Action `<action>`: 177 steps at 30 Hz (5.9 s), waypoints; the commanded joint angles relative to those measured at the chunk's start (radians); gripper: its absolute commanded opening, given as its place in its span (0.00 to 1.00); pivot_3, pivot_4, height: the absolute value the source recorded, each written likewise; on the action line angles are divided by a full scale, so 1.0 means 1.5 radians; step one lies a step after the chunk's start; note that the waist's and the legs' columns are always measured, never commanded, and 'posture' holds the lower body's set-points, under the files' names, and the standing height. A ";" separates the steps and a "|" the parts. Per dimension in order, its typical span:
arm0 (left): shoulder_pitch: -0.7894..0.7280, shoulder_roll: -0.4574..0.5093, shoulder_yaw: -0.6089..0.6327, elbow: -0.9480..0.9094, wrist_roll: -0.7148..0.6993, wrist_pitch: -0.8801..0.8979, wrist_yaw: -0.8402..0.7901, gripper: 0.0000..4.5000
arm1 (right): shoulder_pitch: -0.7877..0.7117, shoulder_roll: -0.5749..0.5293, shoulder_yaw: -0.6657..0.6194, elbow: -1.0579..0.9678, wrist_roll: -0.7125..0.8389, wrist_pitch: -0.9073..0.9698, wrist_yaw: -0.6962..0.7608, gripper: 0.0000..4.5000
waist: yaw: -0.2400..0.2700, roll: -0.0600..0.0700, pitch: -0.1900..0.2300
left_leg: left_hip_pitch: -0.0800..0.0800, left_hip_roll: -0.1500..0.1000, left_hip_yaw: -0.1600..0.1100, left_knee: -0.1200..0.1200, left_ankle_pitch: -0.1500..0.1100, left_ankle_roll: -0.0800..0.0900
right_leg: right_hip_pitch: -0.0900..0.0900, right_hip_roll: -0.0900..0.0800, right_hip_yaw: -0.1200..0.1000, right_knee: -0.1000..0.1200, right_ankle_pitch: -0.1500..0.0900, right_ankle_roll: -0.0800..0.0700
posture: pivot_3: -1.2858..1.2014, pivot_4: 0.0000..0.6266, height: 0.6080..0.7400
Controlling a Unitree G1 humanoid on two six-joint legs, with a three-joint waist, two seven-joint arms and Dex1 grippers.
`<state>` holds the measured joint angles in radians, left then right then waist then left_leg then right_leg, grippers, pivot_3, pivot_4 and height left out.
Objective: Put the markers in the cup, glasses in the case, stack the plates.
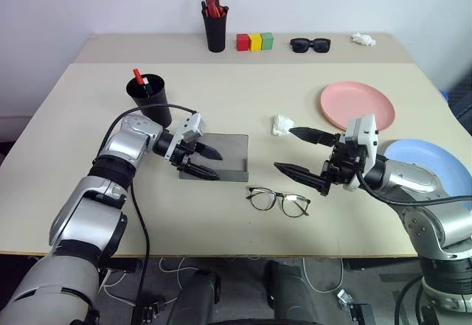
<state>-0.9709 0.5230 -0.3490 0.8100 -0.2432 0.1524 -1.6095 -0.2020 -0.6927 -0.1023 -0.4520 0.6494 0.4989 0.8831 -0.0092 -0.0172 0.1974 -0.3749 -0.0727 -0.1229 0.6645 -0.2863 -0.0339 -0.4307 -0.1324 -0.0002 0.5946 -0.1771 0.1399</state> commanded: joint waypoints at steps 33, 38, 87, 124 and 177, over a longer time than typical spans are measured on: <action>0.436 0.160 0.362 -0.611 -0.280 0.199 0.145 1.00 | -0.097 -0.141 0.292 -0.127 -0.291 0.259 -0.099 0.50 | 0.013 0.001 0.000 | 0.000 0.001 0.001 0.000 0.000 0.000 | -0.001 0.000 0.001 -0.001 0.000 -0.001 | 0.52 0.24 1.00; 0.443 0.159 0.360 -0.587 -0.272 0.163 0.129 1.00 | -0.096 -0.154 0.301 -0.121 -0.309 0.254 -0.088 0.37 | 0.012 0.001 0.000 | 0.000 0.001 0.001 0.000 0.000 0.000 | -0.001 0.000 0.001 -0.001 0.000 -0.001 | 0.52 0.24 1.00; 0.536 0.211 0.409 -0.576 -0.275 0.124 0.135 1.00 | -0.394 0.312 0.247 0.184 -0.184 0.197 -0.169 0.01 | -0.007 0.000 -0.001 | -0.001 0.001 0.001 -0.003 0.000 0.000 | -0.004 0.000 0.000 0.000 0.000 -0.002 | 0.52 0.24 1.00; 0.460 0.213 0.390 -0.747 -0.336 0.305 0.291 1.00 | -0.388 0.325 0.355 0.306 -0.281 0.211 -0.086 0.31 | -0.008 0.000 -0.001 | 0.000 0.001 0.001 -0.010 0.002 -0.003 | -0.008 0.000 0.001 0.000 0.001 -0.003 | 0.52 0.24 1.00; 0.001 -0.027 0.172 -0.082 0.036 0.236 0.417 0.02 | -0.083 0.141 0.079 -0.038 -0.014 0.069 -0.029 1.00 | -0.004 -0.001 -0.001 | 0.000 0.001 0.002 -0.008 0.002 -0.003 | -0.005 0.000 0.001 0.000 0.001 -0.002 | 0.52 0.24 1.00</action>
<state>-0.9346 0.4671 -0.0825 0.7047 -0.1879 0.4553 -0.9424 -0.3244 -0.4787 0.0157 -0.4737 0.6250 0.6250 0.8463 -0.0156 -0.0187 0.1955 -0.3746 -0.0714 -0.1201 0.6532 -0.2836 -0.0384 -0.4385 -0.1320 0.0009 0.5948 -0.1760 0.1365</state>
